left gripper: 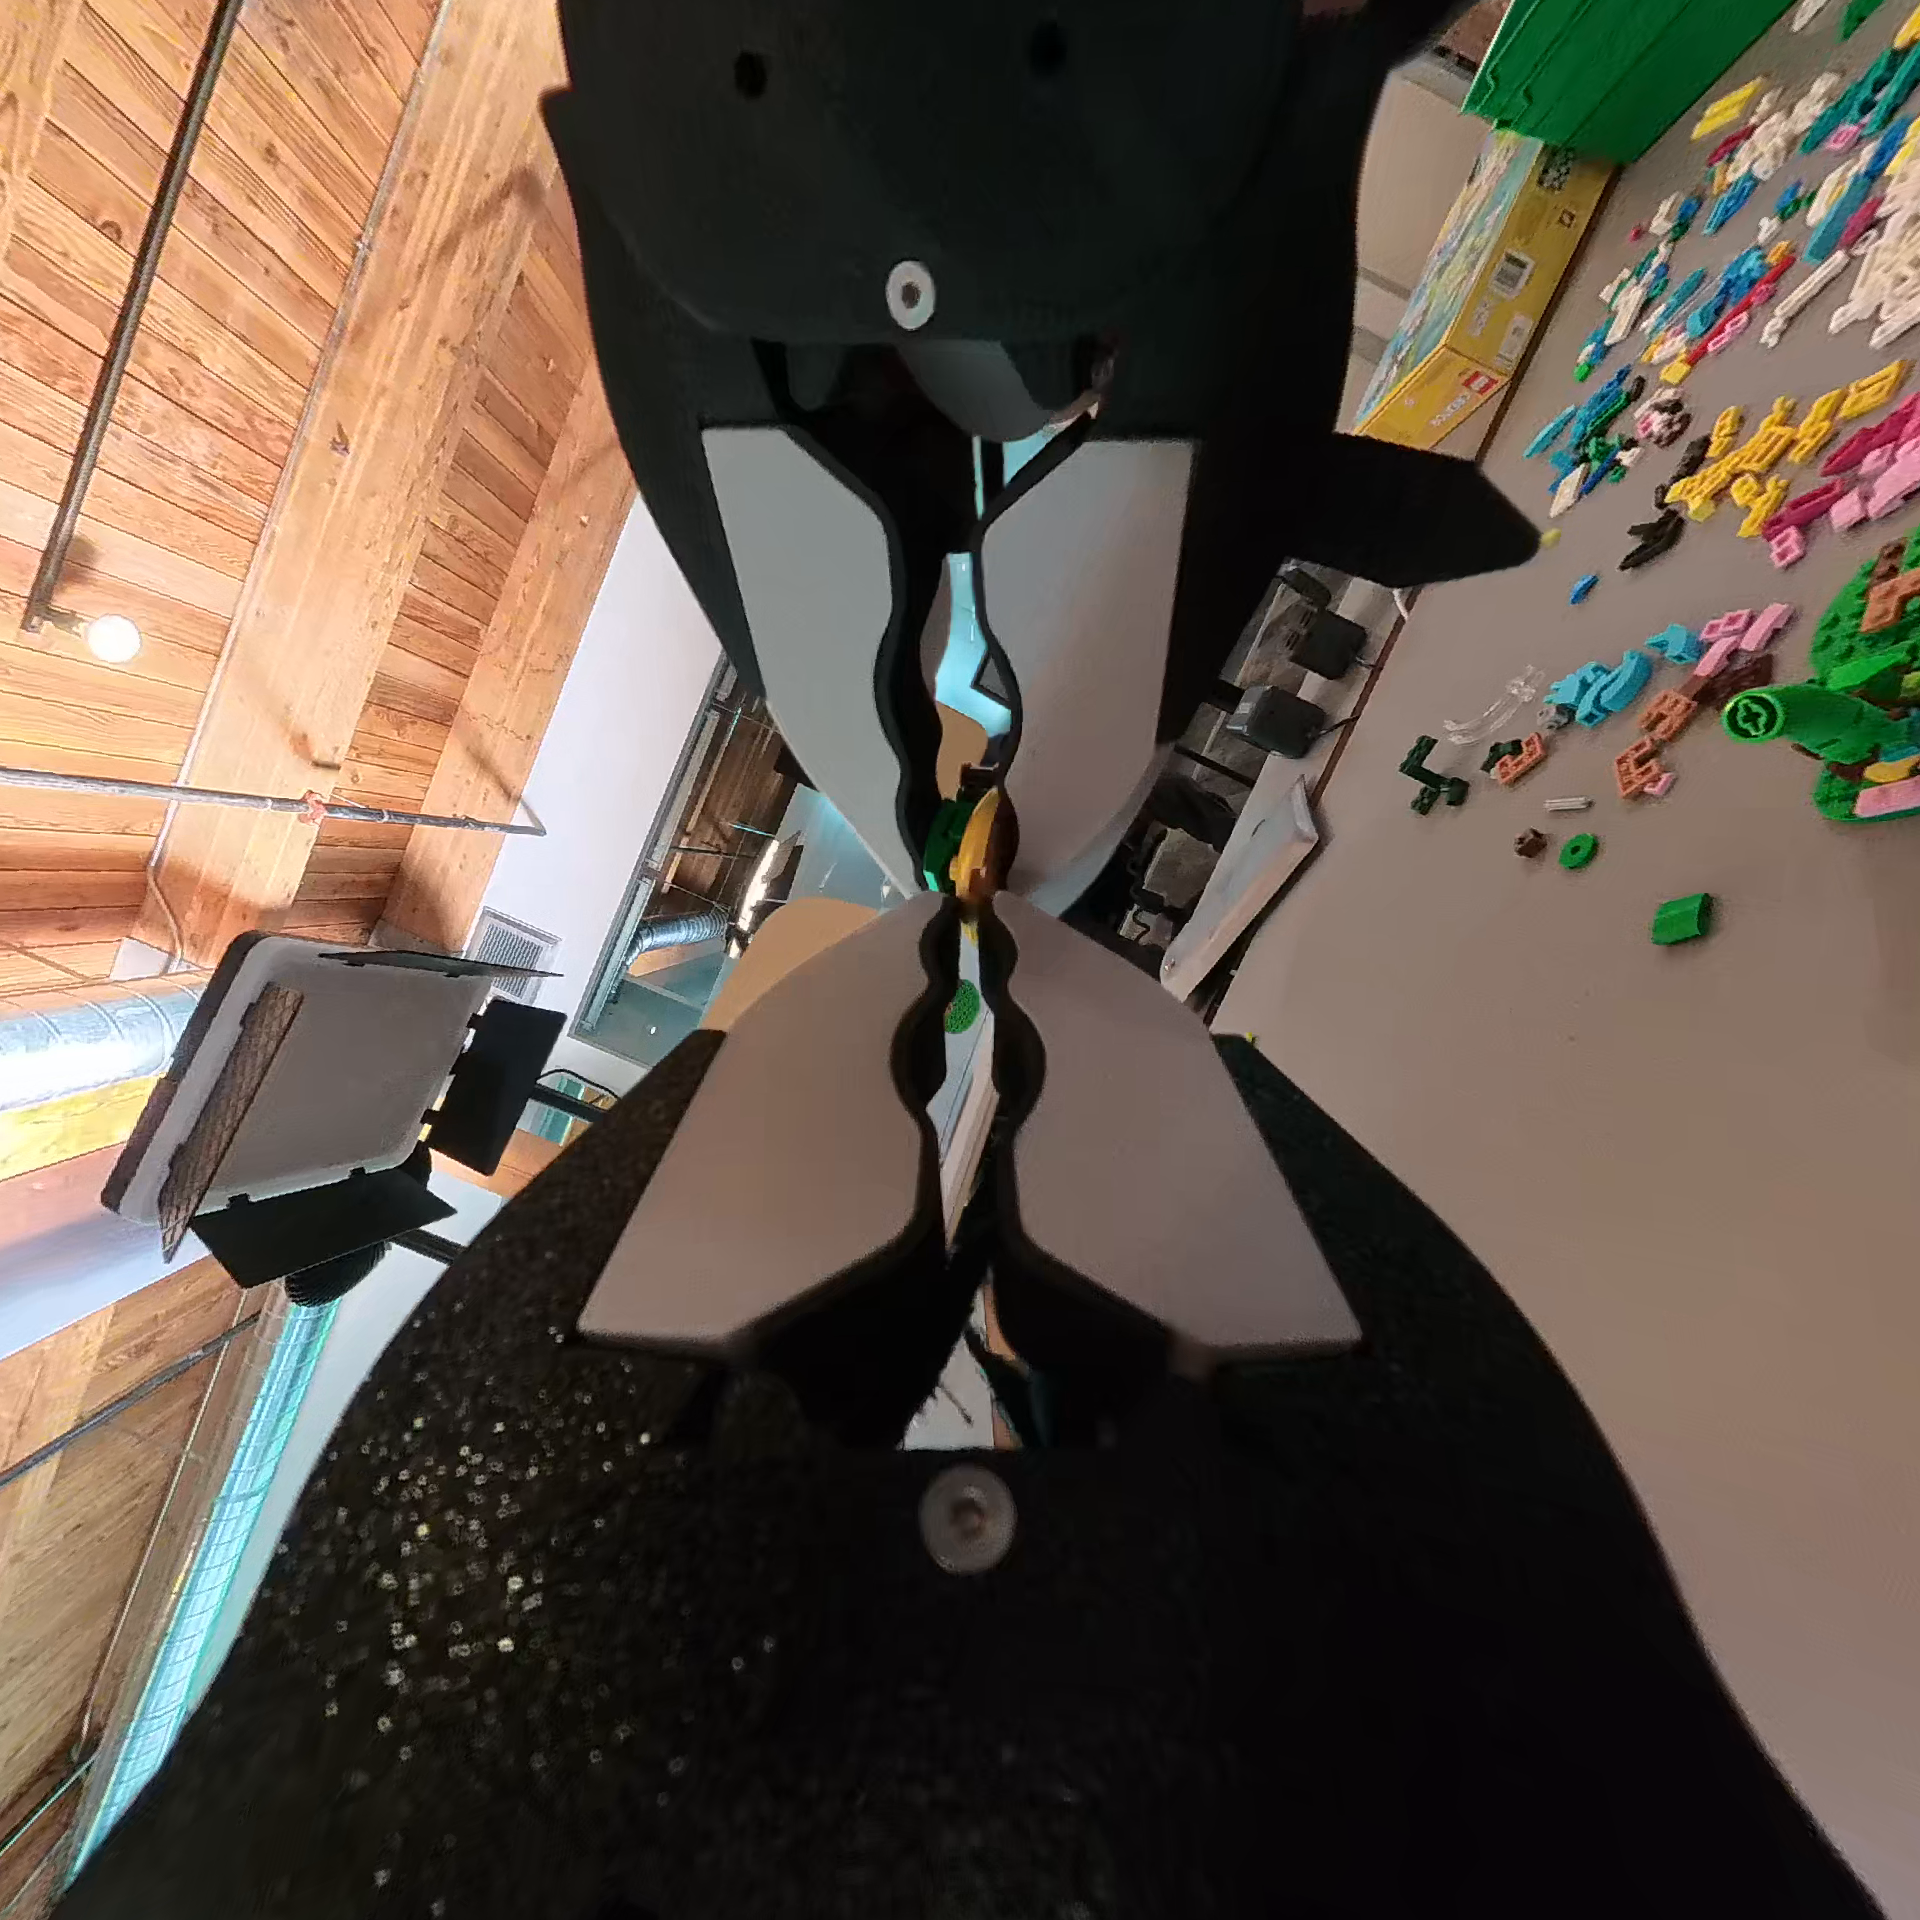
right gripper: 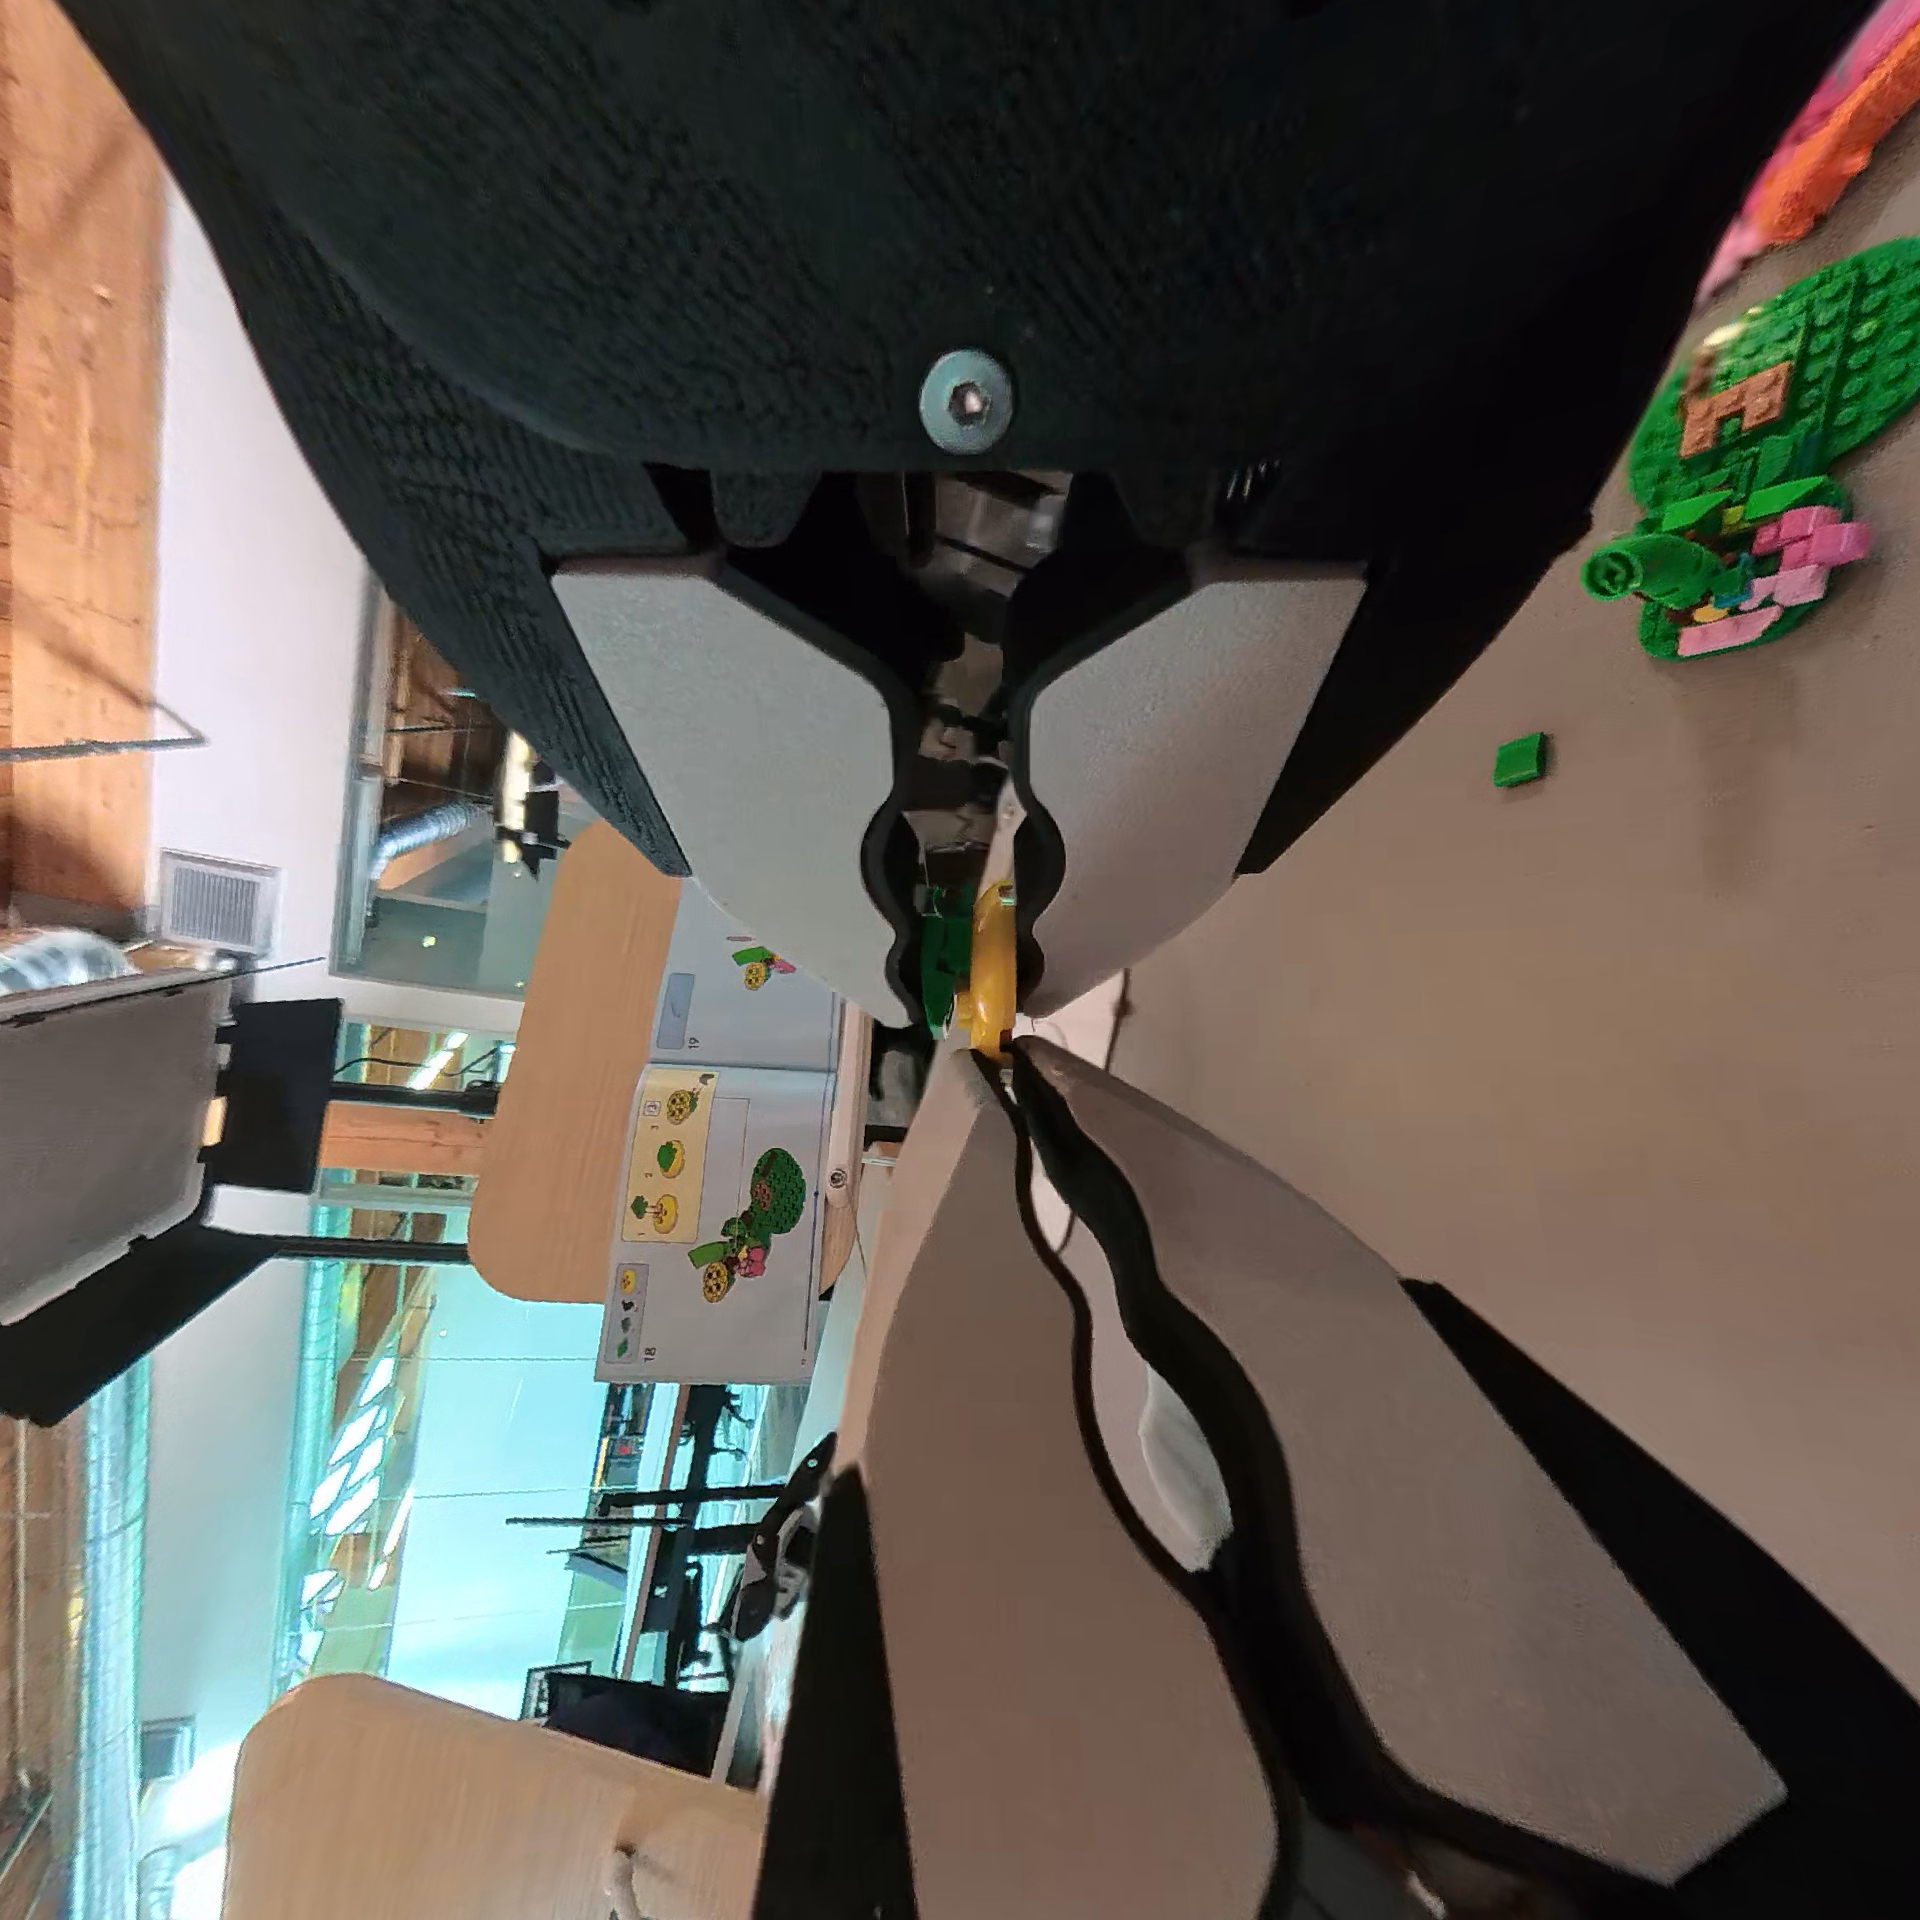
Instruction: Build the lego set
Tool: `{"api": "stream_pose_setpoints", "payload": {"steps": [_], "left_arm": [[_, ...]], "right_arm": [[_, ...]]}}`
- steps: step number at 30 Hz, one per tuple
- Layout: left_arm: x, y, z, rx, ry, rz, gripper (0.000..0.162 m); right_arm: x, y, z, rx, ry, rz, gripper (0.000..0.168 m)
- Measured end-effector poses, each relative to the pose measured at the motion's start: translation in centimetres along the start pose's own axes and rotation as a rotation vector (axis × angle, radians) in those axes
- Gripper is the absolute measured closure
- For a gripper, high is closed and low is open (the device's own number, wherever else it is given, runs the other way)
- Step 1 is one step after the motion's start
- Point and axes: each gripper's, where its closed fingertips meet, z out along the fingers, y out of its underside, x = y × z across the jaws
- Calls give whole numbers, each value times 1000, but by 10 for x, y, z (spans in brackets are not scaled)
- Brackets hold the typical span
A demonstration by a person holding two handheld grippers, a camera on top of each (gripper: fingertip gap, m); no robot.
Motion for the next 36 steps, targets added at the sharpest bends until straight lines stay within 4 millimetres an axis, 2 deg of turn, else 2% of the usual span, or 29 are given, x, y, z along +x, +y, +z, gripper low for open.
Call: {"api": "stream_pose_setpoints", "payload": {"steps": [5, 14, 18, 20, 25, 30, 31, 33, 36], "left_arm": [[-3, -2, -1, 5, -7, -33, 160], [11, -7, 5, 33, 42, -46, 158], [10, -10, 7, 46, 17, -54, 159], [5, -11, 7, 42, -22, -38, 154], [7, -9, 7, 11, -15, -11, 149], [14, -5, 6, -10, 58, -24, 132], [14, -6, 6, -3, 61, -16, 135], [12, -7, 5, 0, 33, 11, 154], [13, -5, 5, -2, 52, 10, 158]], "right_arm": [[6, -3, -3, -1, 78, -134, 156], [-1, 6, -7, -27, 130, -300, 156], [-6, 9, -8, 24, 20, -68, 156], [-5, 8, -9, 47, 8, -2, 156], [-7, 10, -7, 44, 0, 3, 156], [-4, 11, -8, 44, 12, -2, 156], [-5, 10, -9, 51, 0, 8, 156], [-8, 6, -9, 75, -26, 16, 156], [-12, 5, -9, 75, -45, 3, 156]]}}
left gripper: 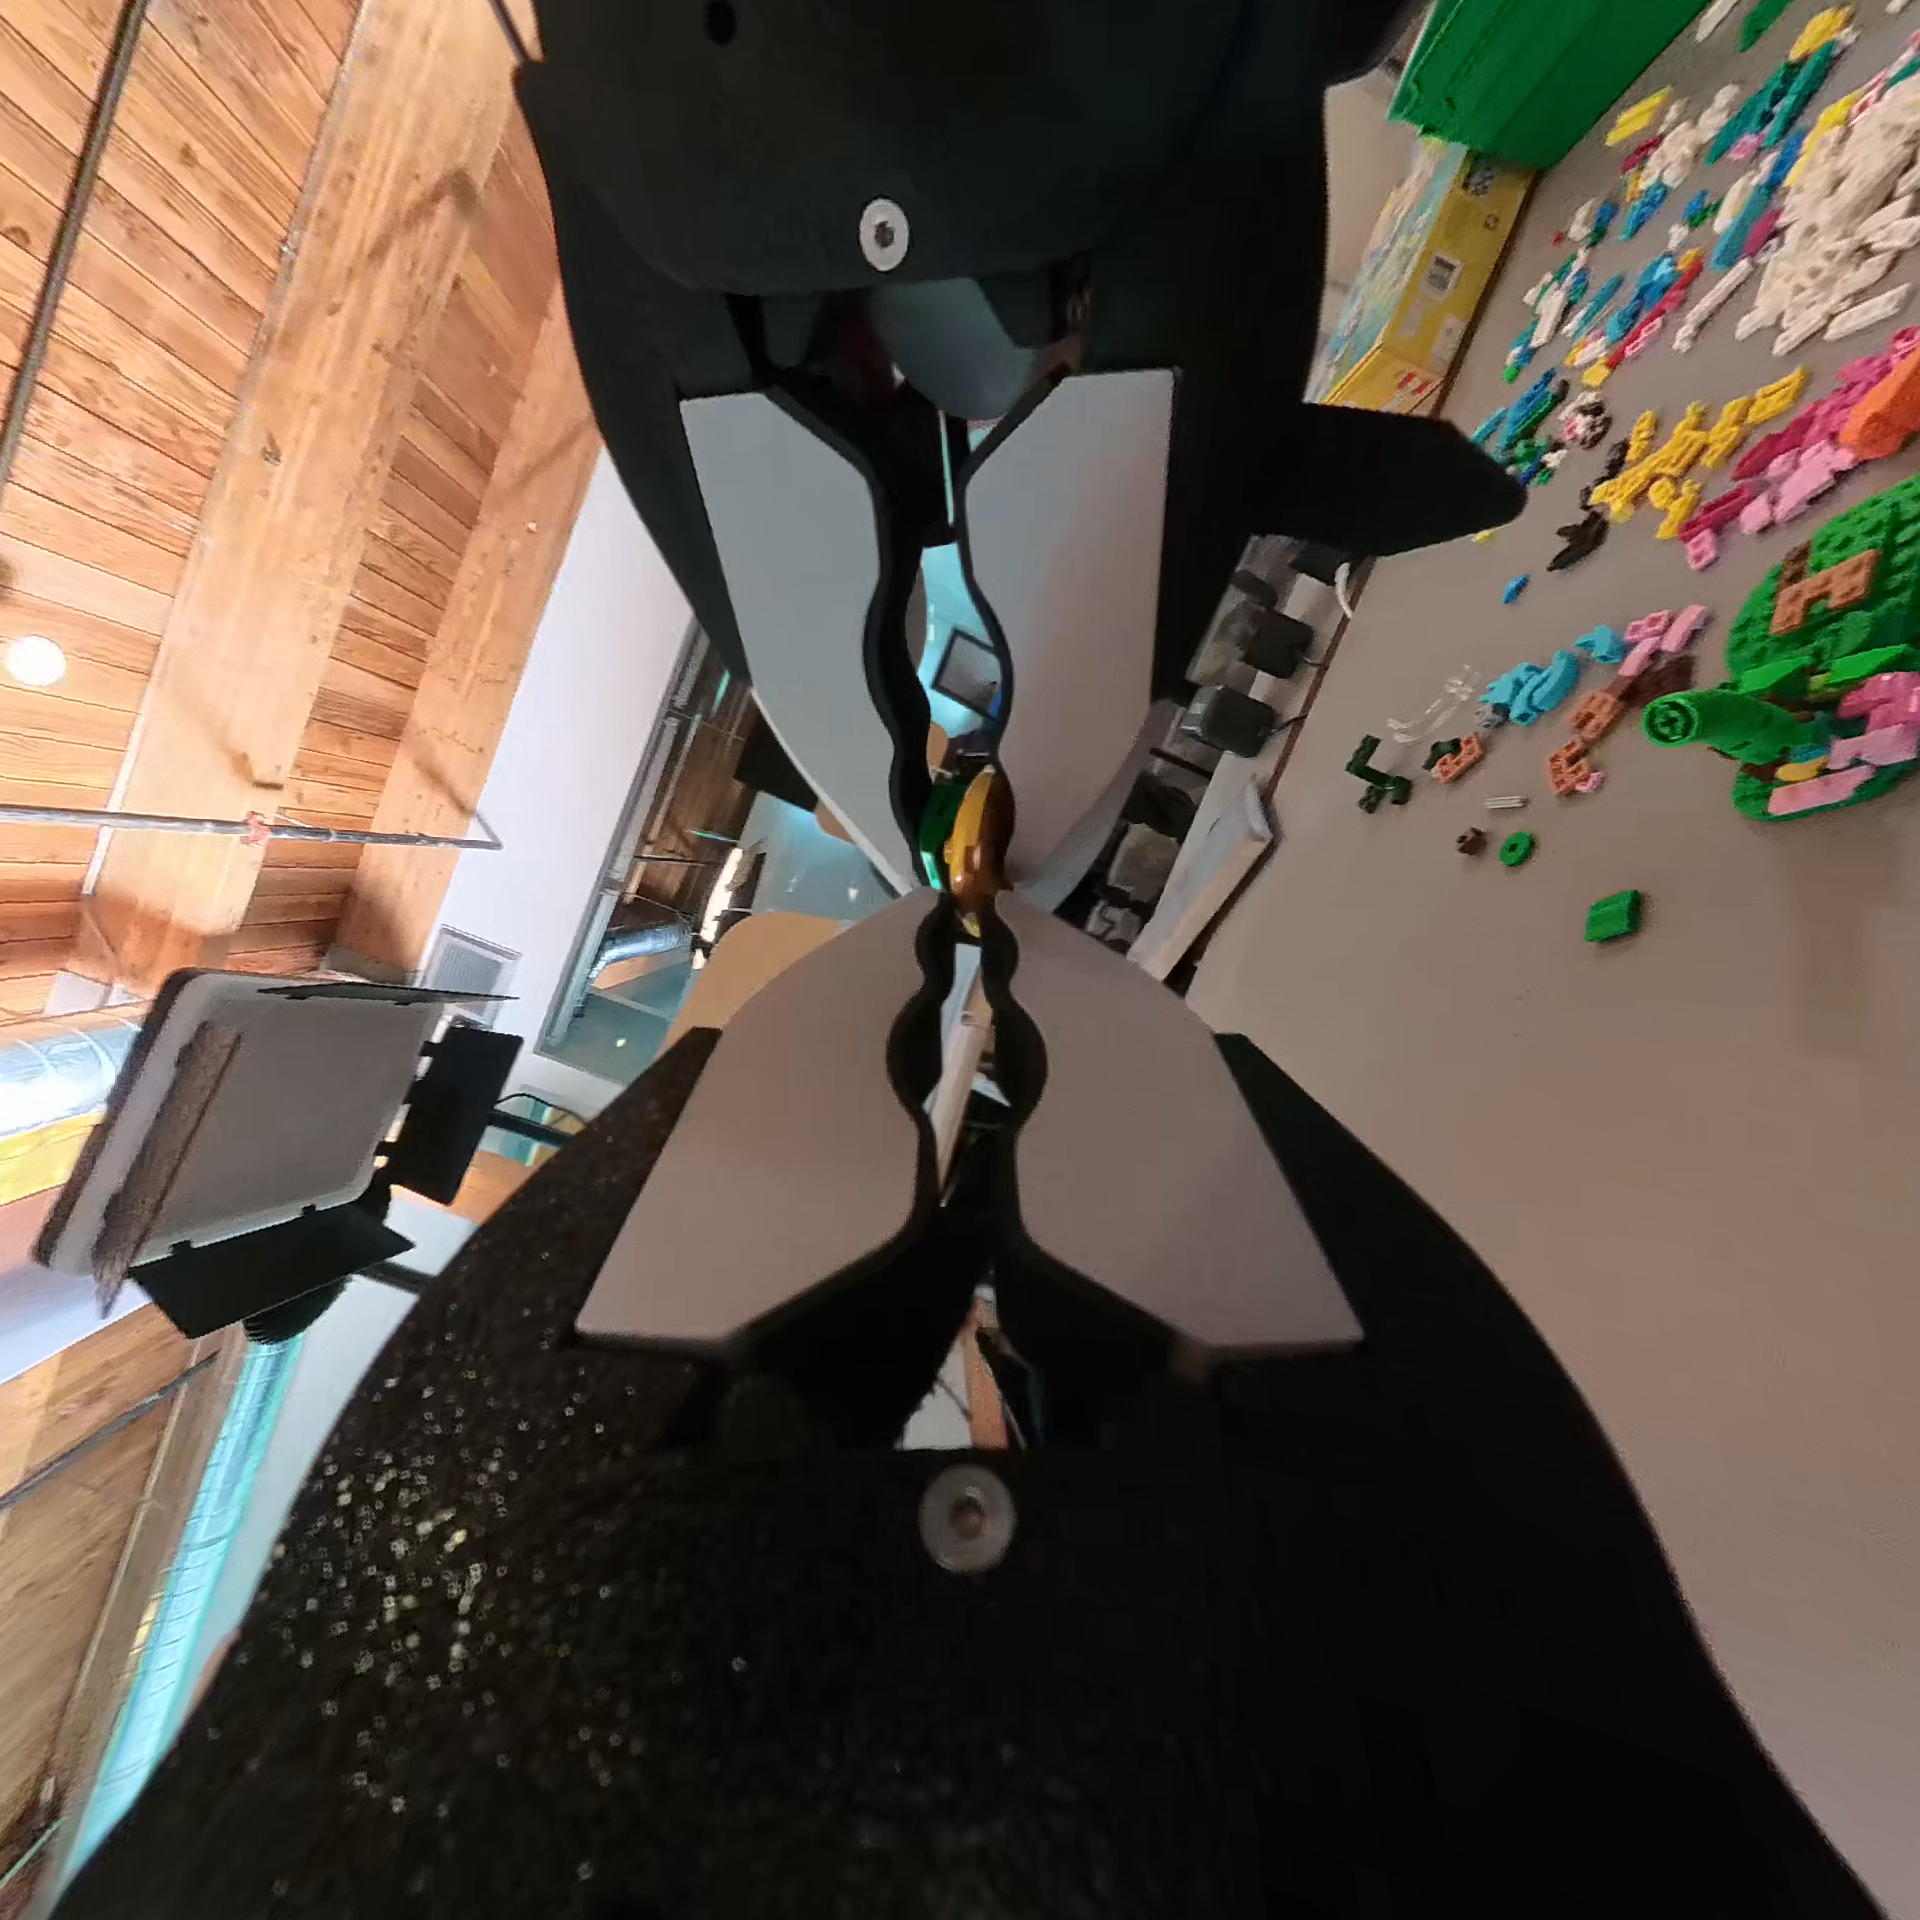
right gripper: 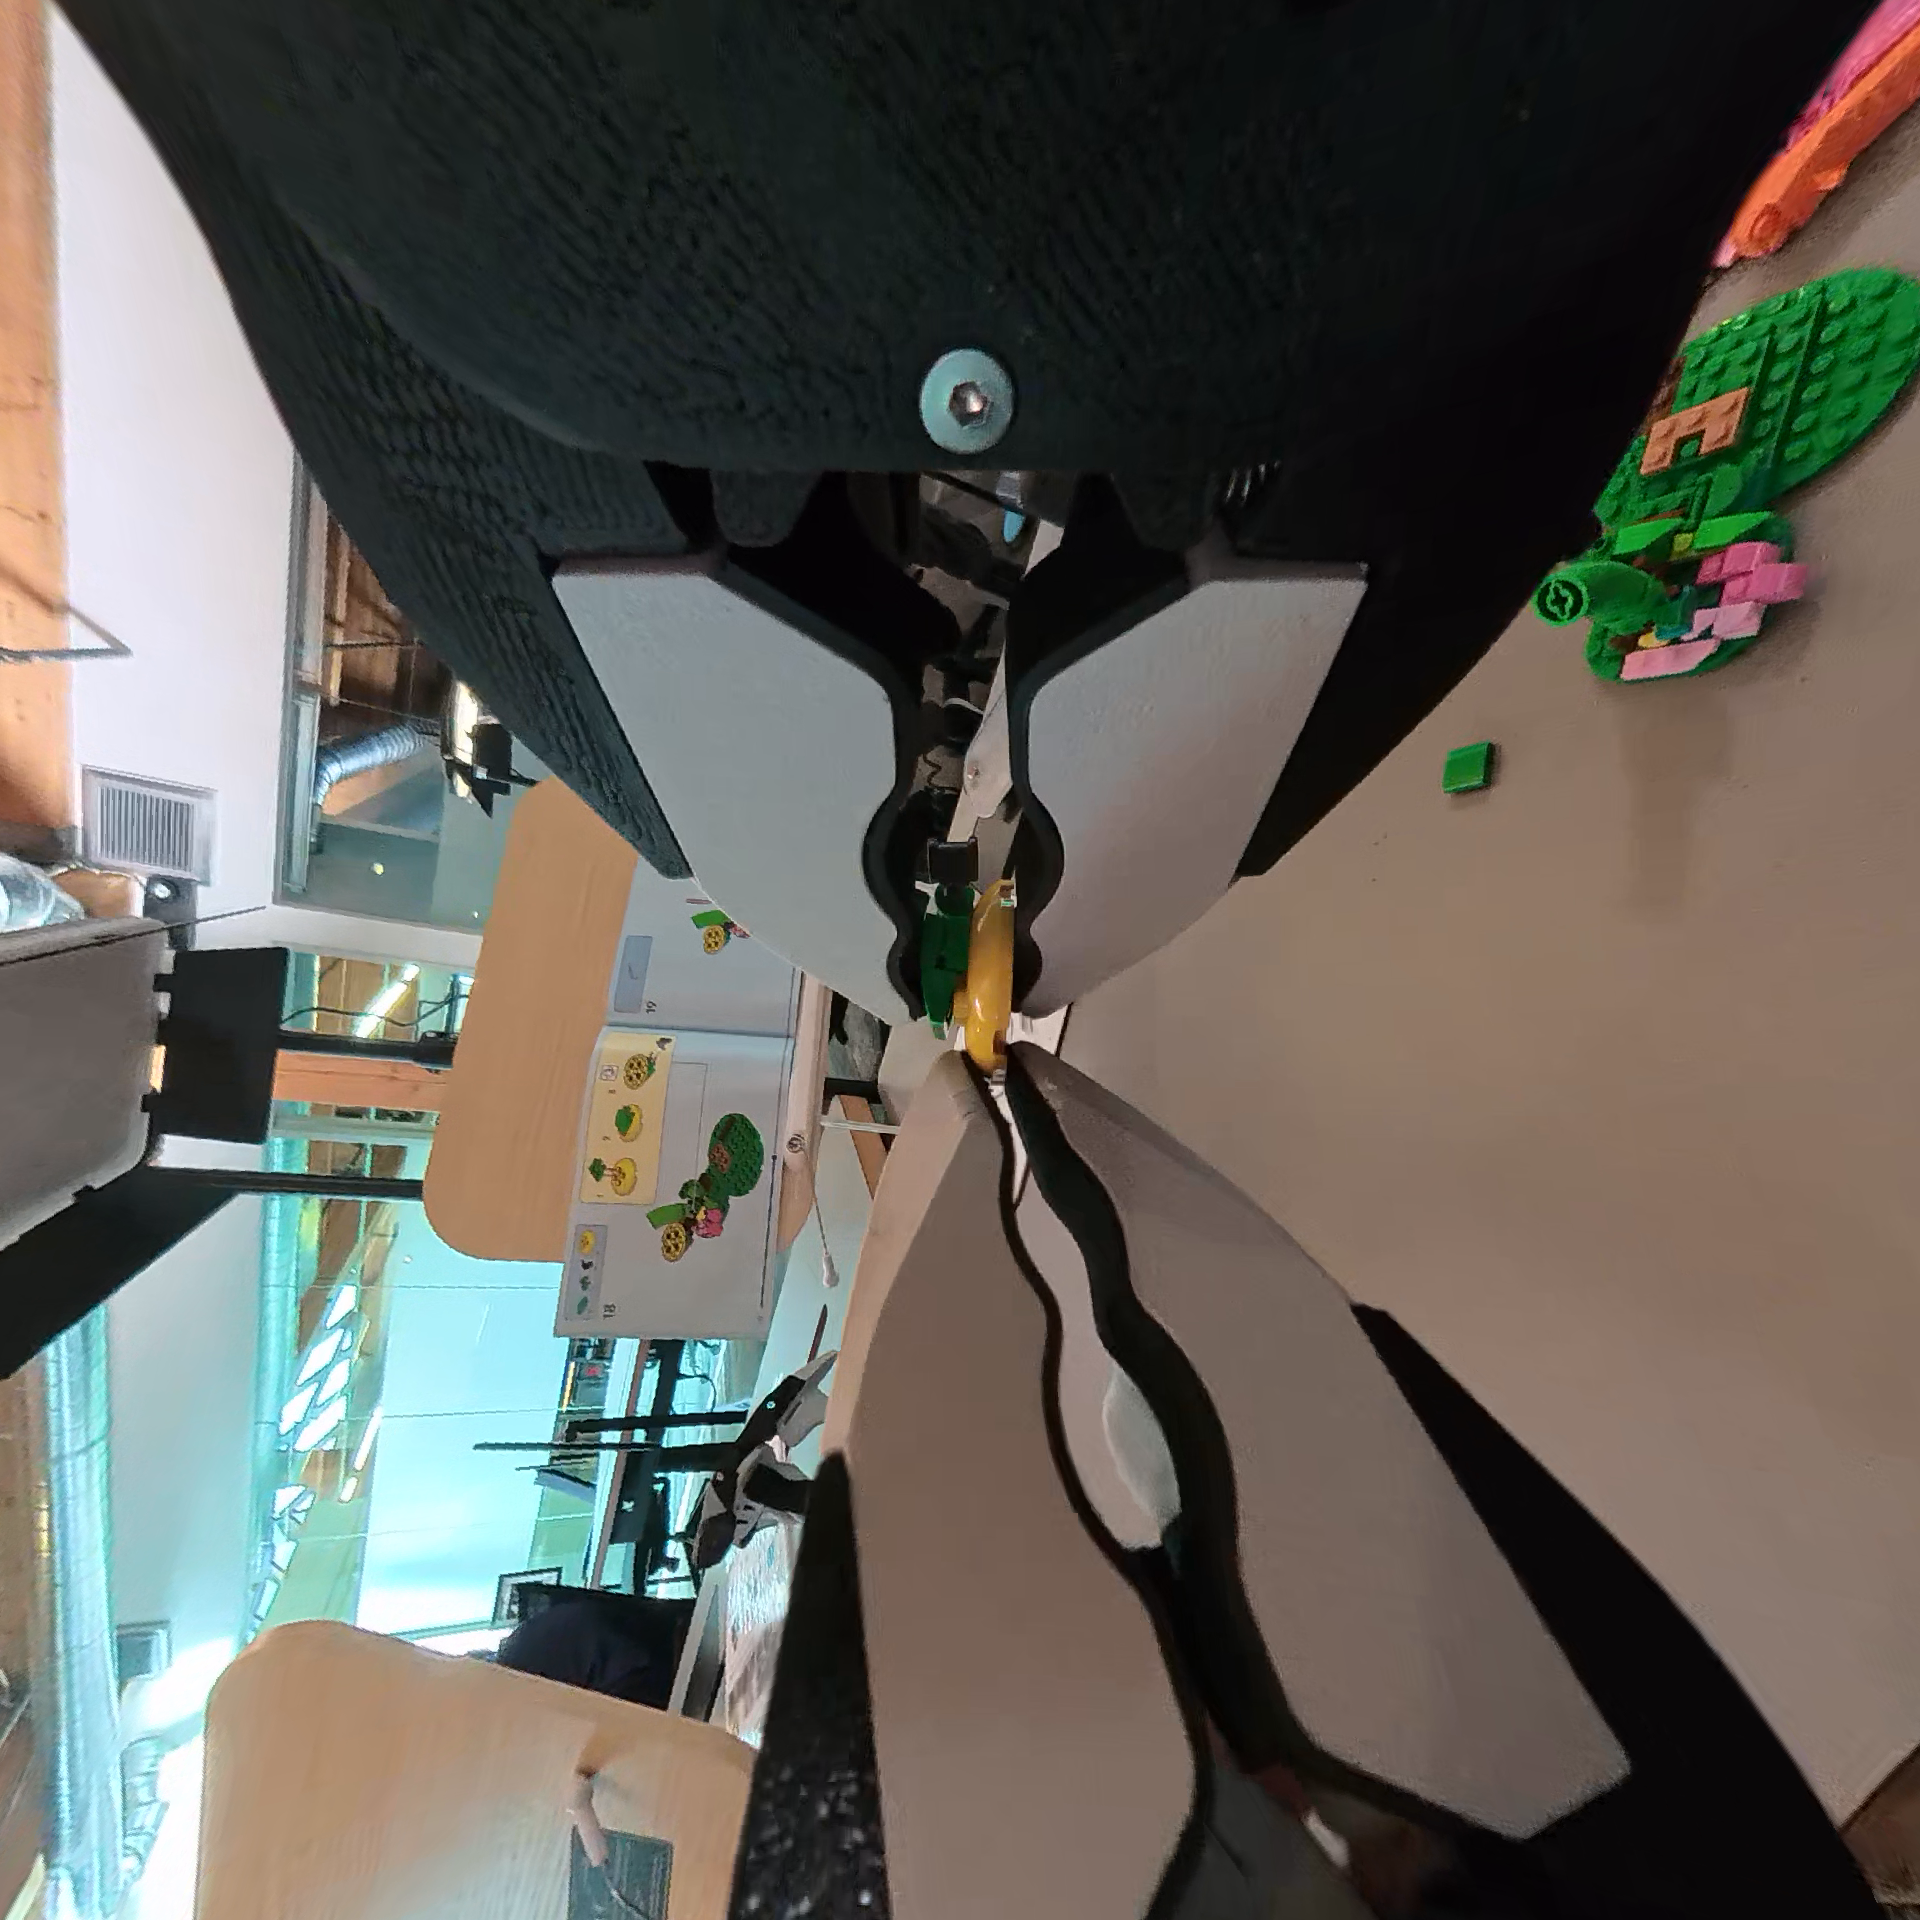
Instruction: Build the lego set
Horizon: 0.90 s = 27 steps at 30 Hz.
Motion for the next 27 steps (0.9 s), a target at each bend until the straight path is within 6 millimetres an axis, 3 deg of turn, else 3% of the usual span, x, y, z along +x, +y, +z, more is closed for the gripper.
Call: {"api": "stream_pose_setpoints", "payload": {"steps": [10, 15, 27], "left_arm": [[5, 5, 1, -12, 75, -116, 160], [3, 3, 0, 38, 99, -226, 160], [9, 7, 2, 15, 137, -247, 160]], "right_arm": [[-4, -3, -1, 18, 5, -18, 148], [-3, -3, -2, 36, 8, 10, 155], [-6, 2, 2, -6, 34, -37, 155]]}}
